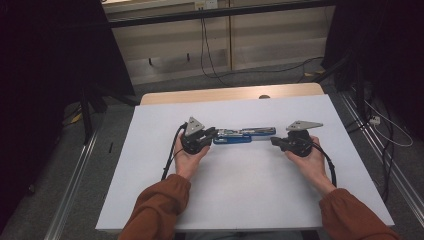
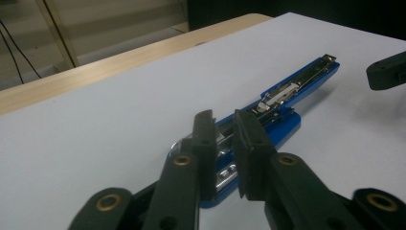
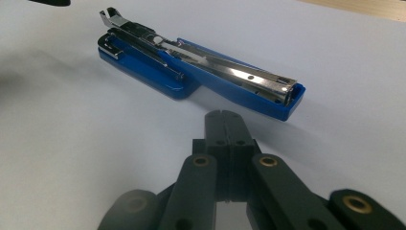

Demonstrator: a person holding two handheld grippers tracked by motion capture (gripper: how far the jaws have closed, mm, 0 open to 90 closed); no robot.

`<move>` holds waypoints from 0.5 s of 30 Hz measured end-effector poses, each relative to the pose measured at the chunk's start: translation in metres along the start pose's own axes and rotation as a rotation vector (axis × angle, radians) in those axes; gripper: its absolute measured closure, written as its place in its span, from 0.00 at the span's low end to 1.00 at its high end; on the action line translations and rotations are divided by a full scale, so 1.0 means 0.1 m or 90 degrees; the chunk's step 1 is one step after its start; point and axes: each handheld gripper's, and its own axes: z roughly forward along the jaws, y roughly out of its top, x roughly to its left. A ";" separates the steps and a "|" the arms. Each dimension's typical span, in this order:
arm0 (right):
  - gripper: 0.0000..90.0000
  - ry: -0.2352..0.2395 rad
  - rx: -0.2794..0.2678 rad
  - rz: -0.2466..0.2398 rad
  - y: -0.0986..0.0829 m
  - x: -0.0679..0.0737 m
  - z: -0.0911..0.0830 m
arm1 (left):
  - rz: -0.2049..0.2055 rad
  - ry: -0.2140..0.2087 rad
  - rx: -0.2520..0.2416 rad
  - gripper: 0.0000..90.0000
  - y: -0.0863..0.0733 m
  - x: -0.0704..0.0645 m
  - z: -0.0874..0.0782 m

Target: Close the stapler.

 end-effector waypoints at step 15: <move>1.00 -0.001 0.005 -0.006 0.00 -0.02 0.02 | 0.006 -0.018 0.055 1.00 -0.06 0.00 0.17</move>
